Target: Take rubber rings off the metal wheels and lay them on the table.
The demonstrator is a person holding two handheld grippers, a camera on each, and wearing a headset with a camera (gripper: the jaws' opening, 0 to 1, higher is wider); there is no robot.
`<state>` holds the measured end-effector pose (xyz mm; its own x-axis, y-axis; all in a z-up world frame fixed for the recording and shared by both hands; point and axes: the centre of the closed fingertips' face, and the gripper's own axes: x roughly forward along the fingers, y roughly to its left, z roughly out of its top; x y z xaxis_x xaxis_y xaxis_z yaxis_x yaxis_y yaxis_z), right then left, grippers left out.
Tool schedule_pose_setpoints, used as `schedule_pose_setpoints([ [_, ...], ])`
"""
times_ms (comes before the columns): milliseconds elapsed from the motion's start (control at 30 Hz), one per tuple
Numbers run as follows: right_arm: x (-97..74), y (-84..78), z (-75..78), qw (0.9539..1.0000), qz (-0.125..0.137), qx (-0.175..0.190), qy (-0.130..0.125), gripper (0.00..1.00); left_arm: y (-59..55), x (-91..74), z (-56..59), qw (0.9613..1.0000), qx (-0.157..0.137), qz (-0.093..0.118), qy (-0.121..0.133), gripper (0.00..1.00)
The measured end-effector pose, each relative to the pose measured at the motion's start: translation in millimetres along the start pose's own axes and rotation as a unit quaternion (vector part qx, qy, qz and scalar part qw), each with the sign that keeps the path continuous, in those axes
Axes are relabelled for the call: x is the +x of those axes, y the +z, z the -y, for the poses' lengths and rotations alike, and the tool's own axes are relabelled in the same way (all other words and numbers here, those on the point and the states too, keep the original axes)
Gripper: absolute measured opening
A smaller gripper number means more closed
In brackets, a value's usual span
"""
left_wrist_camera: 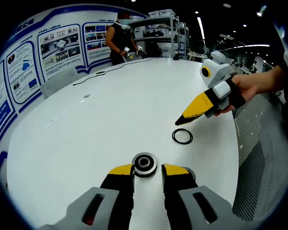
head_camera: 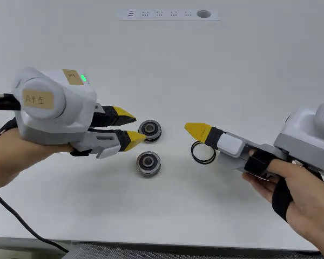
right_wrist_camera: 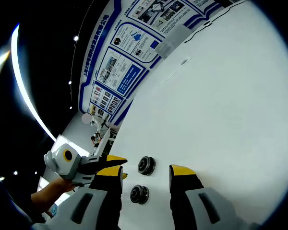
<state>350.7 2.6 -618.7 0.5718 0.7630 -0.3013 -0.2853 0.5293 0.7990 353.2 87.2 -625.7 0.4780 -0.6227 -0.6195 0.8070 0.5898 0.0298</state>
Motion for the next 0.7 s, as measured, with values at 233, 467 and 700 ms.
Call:
schedule_pose_setpoints([
  [233,7.9,0.9,-2.6,0.9998,-0.011,-0.006,0.013,0.43,-0.3,13.9,-4.7,0.9999,0.006,-0.007,-0.011,0.23],
  [467,18.9,-4.0,-7.3,0.9992,-0.027,-0.010,0.026,0.45,-4.3,24.0,-3.9,0.9996,0.005,-0.016,-0.022,0.23],
  [700,27.8,-7.6,-8.0,0.9989,-0.035,-0.008,0.031,0.45,-8.1,26.9,-6.5,0.9995,0.000,-0.021,-0.022,0.17],
])
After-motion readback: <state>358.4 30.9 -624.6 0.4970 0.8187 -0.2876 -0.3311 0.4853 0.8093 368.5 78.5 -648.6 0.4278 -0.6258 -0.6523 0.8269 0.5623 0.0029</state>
